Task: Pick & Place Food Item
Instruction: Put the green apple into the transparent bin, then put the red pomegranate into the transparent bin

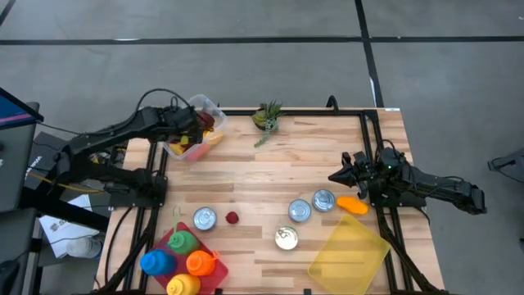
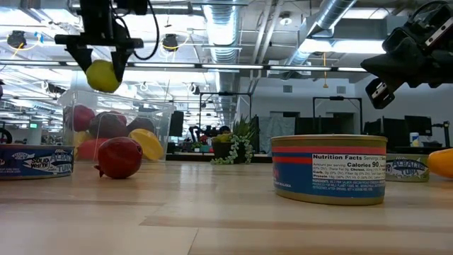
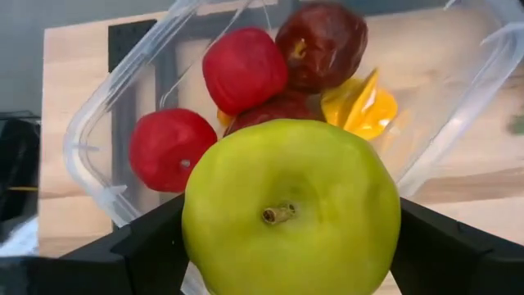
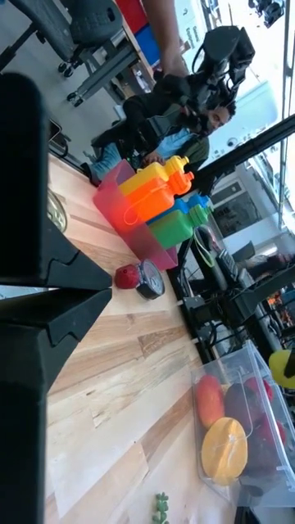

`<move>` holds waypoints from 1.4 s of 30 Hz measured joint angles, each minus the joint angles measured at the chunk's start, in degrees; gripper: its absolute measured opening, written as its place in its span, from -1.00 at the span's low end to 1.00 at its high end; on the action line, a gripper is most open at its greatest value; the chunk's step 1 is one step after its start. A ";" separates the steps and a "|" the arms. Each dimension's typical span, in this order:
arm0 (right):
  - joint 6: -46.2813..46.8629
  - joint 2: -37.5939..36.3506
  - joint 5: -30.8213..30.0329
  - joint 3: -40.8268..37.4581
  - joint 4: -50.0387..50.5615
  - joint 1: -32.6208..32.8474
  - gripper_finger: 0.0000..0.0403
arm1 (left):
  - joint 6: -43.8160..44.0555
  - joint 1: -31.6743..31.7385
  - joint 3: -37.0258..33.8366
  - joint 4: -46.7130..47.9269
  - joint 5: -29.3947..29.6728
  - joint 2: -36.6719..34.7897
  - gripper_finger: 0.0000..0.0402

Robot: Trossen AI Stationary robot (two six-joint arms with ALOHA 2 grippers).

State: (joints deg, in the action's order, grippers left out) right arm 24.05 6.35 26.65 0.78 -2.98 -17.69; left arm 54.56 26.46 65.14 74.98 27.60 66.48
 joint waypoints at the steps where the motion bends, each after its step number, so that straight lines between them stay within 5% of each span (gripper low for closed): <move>1: 0.00 0.00 0.00 0.00 0.00 0.00 -1.00 | -0.35 0.00 0.00 0.01 0.05 0.74 0.66; 24: 0.00 0.00 0.07 0.00 0.00 0.00 -1.00 | -7.38 0.00 0.00 3.73 -3.63 7.43 0.69; 32: 0.00 0.01 0.08 0.00 0.00 0.00 -1.00 | -9.46 0.00 0.00 3.91 -4.10 7.39 0.88; 42: 0.00 0.00 0.10 0.00 0.00 0.00 -1.00 | -12.00 -0.34 0.02 0.91 -12.24 6.33 0.95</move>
State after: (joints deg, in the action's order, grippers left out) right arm 24.05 6.35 26.75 0.78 -2.98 -17.69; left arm 42.56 26.12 65.17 75.88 15.36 72.81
